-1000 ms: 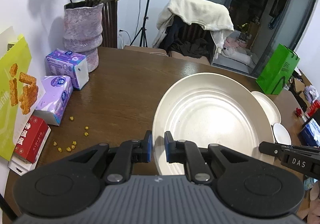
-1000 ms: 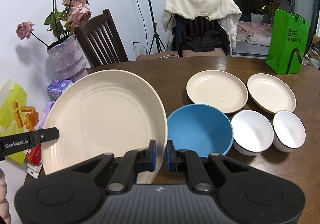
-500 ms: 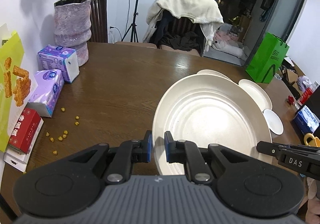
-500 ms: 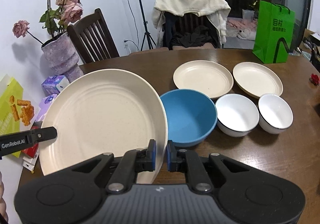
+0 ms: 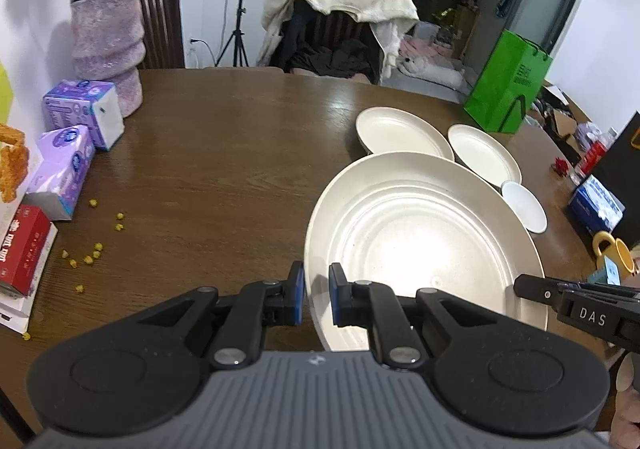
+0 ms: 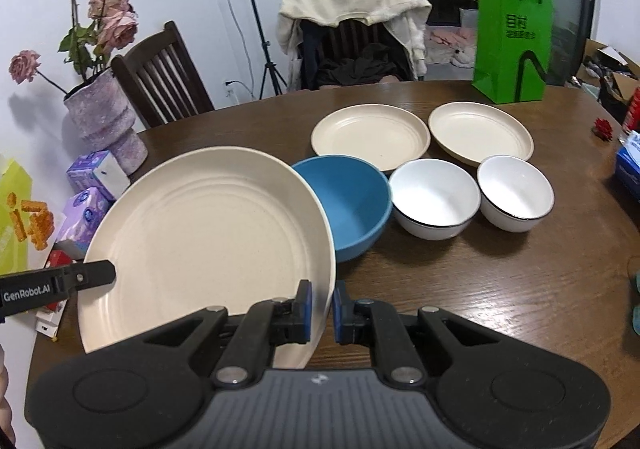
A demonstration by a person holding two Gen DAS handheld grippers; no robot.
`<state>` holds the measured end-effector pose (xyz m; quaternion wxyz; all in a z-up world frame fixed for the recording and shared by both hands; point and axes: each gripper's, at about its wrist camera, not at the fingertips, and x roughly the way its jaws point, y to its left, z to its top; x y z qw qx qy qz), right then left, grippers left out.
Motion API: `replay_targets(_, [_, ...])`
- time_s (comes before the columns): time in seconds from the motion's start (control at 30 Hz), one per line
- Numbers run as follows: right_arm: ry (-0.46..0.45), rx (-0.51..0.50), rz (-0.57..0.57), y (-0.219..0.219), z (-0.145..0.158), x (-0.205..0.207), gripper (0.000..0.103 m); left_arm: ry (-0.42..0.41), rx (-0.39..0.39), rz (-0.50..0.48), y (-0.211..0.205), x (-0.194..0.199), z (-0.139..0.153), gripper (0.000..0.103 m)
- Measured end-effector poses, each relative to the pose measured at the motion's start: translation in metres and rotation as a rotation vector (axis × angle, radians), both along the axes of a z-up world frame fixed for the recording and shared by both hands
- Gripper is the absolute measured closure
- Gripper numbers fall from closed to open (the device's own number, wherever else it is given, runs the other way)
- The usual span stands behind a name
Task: Organize plates and bowls
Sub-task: 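Carry the cream plate past the blue bowl and lower it onto the table with both grippers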
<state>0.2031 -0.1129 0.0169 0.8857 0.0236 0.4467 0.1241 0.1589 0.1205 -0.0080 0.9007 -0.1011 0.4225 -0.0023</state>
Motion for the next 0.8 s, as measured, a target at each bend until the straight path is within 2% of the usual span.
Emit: replay_targets(0.8, [0.076,-0.004,-0.139,-0.070,-0.038,-0.027,0.093,0.091,0.001,-0.172,-0.064,0.010,-0.038,0.091])
